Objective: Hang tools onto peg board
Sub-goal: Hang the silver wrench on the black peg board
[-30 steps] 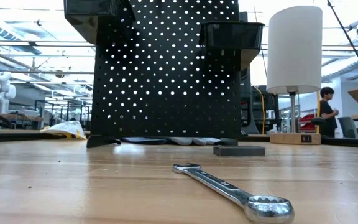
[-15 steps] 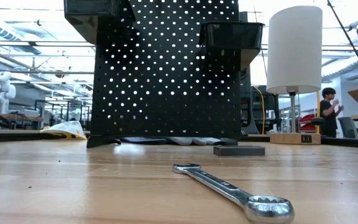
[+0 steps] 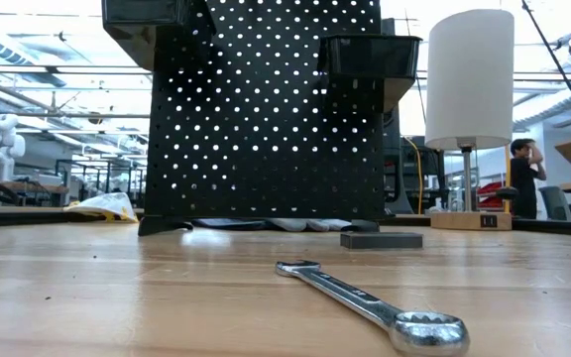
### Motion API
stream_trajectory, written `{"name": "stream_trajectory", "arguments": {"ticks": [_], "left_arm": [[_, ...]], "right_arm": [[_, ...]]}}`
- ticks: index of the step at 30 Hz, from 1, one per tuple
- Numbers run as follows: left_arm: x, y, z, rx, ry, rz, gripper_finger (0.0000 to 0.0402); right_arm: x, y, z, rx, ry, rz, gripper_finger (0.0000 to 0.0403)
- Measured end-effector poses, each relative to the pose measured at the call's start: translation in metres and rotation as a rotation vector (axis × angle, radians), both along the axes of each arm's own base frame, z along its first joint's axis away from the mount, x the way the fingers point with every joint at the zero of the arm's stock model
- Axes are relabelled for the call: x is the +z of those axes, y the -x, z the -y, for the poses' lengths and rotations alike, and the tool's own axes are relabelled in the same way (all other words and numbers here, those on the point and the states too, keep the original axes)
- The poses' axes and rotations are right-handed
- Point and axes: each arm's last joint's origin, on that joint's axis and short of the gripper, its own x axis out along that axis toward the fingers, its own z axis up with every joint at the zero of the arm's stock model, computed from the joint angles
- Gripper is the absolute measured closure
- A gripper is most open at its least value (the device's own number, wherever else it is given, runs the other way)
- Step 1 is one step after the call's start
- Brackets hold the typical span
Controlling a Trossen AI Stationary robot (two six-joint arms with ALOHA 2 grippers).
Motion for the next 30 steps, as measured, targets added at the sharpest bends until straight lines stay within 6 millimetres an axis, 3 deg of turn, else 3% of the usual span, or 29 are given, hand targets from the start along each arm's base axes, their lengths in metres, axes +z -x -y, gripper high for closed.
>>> {"name": "stream_trajectory", "arguments": {"ticks": [4,17,30], "left_arm": [[0.0,0.0,0.0,0.004,0.0,0.001,0.0381],[0.004,0.016,-0.011,0.053,0.005,-0.031,0.0381],[0.023,0.065,-0.042,0.195,0.044,-0.035,0.0381]], "right_arm": [[0.0,0.0,0.0,0.012,0.004,0.004,0.0394],[-0.005,-0.004,0.0,0.027,-0.022,-0.066,0.0328],[-0.028,-0.012,-0.006,0.008,-0.013,-0.306,0.0319]]}}
